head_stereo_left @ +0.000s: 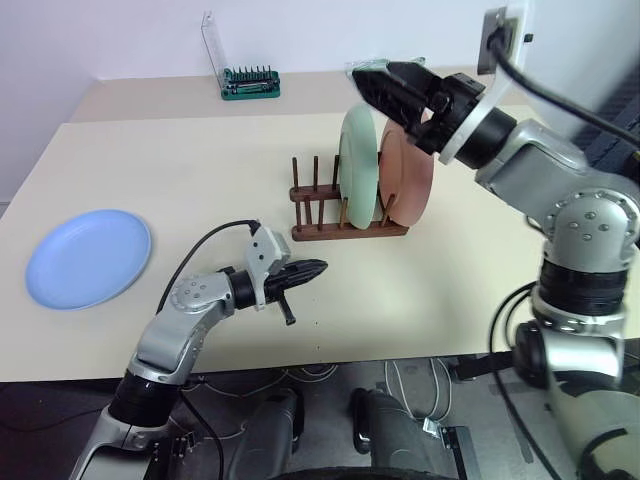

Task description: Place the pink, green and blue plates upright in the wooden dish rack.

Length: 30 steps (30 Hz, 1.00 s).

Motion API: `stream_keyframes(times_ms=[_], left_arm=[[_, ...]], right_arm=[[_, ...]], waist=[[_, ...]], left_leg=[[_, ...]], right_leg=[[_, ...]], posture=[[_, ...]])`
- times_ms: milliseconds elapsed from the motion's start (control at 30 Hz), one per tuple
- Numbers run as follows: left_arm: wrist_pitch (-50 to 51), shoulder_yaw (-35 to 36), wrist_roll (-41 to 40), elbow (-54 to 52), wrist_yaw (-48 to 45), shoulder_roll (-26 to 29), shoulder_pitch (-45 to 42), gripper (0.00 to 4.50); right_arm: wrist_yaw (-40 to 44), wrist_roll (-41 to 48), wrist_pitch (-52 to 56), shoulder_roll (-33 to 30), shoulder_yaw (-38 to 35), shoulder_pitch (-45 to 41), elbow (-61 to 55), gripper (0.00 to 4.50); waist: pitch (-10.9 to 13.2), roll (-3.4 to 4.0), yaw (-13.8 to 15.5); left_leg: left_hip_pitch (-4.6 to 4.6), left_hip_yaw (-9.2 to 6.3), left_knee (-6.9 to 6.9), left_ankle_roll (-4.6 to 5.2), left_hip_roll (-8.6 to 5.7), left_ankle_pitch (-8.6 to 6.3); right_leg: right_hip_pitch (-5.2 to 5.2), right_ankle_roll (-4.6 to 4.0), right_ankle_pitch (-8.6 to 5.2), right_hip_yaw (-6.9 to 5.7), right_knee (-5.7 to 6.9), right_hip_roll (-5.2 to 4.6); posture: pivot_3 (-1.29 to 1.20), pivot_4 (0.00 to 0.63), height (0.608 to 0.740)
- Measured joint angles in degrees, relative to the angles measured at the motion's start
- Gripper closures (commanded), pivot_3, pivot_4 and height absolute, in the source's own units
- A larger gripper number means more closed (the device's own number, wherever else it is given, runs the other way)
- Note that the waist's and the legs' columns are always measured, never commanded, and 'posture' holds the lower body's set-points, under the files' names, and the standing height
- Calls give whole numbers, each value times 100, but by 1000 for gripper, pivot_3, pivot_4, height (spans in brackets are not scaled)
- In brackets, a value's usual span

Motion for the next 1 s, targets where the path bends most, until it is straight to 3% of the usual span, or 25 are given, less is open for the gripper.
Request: stream_keyframes(times_ms=[100, 233, 367, 533, 867, 967, 1000], left_arm=[[132, 842, -291, -236, 429, 38, 151, 2101], [321, 1999, -516, -413, 1036, 230, 574, 60], [538, 3050, -476, -414, 1873, 379, 787, 60], [1617, 4397, 60, -265, 3861, 379, 823, 60], [3506, 5033, 209, -258, 5327, -170, 526, 60], [3916, 5186, 94, -36, 5471, -418, 264, 920], [3979, 5269, 49, 1, 5506, -518, 161, 1449]], right_arm=[[1024, -978, -725, -360, 626, 232, -322, 481], [1800, -1773, -1371, -265, 1180, 453, -299, 481], [2105, -2180, -1683, 20, 1261, 439, -10, 481], [2569, -2457, -1962, 363, 1309, 420, 382, 481], [2966, -2802, -2100, 775, 1311, 372, 625, 481], [2968, -2858, -2095, 792, 1302, 382, 627, 481], [2963, -2883, -2089, 791, 1298, 397, 623, 481]], waist=[[-1, -2, -40], [2, -5, -117], [1, -7, -75], [1, -18, -81], [-7, -46, 37], [-7, -47, 38], [-7, -50, 37]], left_leg=[[2, -1, 1, 0, 5, 0], [3, -2, 6, -1, 4, 0], [2, -6, 7, -3, 3, -1], [2, -6, 4, -6, -1, -2], [3, -11, 4, -32, -5, -7], [3, -11, 4, -33, -5, -7], [3, -11, 4, -34, -5, -7]], right_leg=[[2, 1, 0, -2, 1, 2], [1, 0, 1, -1, 3, 1], [3, 0, 1, -2, 2, 0], [1, 20, 12, -2, 0, 0], [-2, 21, 17, -2, 5, 0], [-2, 21, 18, -3, 5, 1], [-2, 21, 18, -3, 5, 1]], posture=[[0, 150, 735], [0, 150, 735], [0, 150, 735], [0, 150, 735], [0, 150, 735], [0, 150, 735], [0, 150, 735]])
